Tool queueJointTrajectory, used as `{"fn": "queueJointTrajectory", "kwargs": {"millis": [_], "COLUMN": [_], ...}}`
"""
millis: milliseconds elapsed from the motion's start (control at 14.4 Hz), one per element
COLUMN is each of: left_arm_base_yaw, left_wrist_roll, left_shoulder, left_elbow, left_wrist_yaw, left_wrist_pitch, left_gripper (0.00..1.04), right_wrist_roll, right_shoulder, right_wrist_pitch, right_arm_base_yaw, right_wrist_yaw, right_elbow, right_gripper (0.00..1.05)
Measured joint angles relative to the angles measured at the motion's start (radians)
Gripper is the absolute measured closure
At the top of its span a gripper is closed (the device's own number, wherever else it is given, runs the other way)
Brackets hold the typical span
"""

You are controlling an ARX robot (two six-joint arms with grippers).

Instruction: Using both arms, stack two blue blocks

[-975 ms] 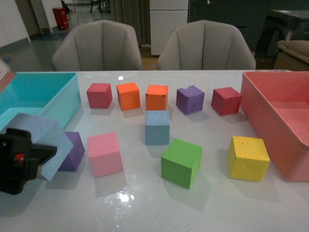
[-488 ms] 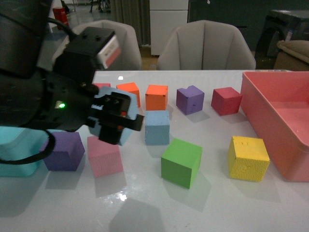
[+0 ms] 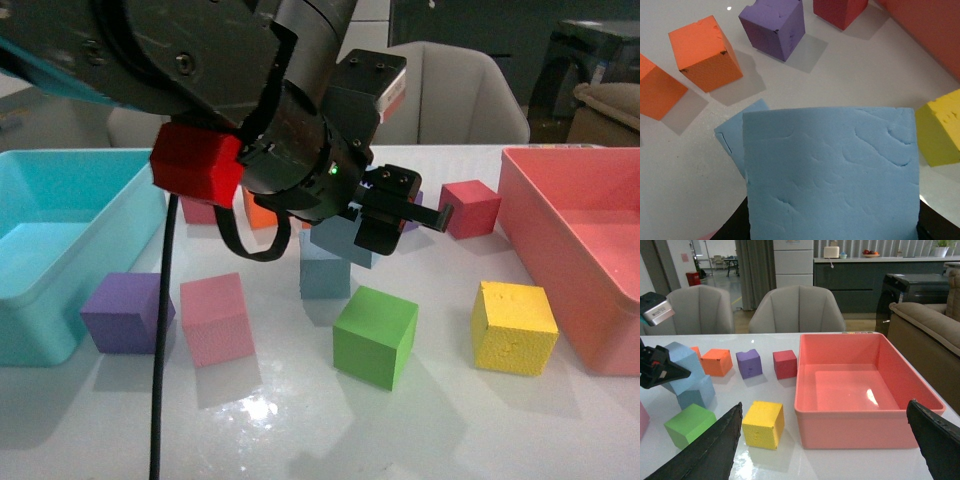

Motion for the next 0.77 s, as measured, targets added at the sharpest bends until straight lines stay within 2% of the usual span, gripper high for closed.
{"fn": "queueJointTrajectory", "kwargs": {"millis": [279,418,766], "left_arm_base_yaw": [0.021,0.067,0.111], "left_wrist_roll": [0.004,-0.016,-0.082], "left_shoulder": [0.15,0.239,0.271], "left_elbow": [0.172,0.284,0.337], "left_wrist_yaw": [-0.039,-0.048,-0.016], "left_wrist_pitch": [-0.077,-0.142,-0.175], "left_gripper": [0.55,0.55,0.55], "right_wrist_roll": [0.0,0.0,0.0], "right_shoulder": [0.0,0.0,0.0], "right_wrist_pitch": [0.0,0.0,0.0], "right_arm_base_yaw": [0.0,0.0,0.0], "right_wrist_yaw": [0.0,0.0,0.0], "right_elbow": [0.0,0.0,0.0], "right_gripper": [0.06,0.06,0.06]}}
